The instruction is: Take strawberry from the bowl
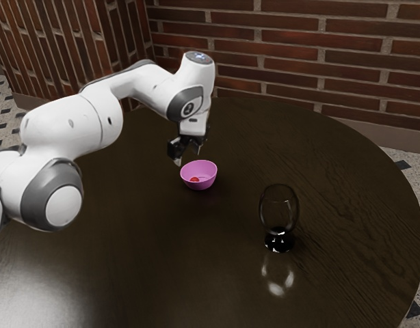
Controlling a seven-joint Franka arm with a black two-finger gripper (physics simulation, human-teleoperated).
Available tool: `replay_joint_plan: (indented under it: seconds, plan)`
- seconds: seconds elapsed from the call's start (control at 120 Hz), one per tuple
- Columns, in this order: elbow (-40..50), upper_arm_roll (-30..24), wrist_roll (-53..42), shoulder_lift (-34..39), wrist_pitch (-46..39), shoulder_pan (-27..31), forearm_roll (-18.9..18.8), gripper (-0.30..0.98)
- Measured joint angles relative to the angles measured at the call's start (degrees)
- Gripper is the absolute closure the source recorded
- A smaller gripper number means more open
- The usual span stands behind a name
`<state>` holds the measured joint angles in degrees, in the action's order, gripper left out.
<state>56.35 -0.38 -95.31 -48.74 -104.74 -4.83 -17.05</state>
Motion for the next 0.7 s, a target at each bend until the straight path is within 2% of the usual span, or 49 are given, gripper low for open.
replay_joint_plan:
  seconds: [0.258,0.567,0.7]
  plan:
    - [-0.6,-0.1,-10.4,-4.4,-6.4,0.7,-0.1,0.24]
    - [-0.3,0.2,-19.2,-4.7,-10.5,1.4,0.2,0.27]
    - [0.4,0.2,-21.8,-4.3,-10.3,1.4,2.7,0.30]
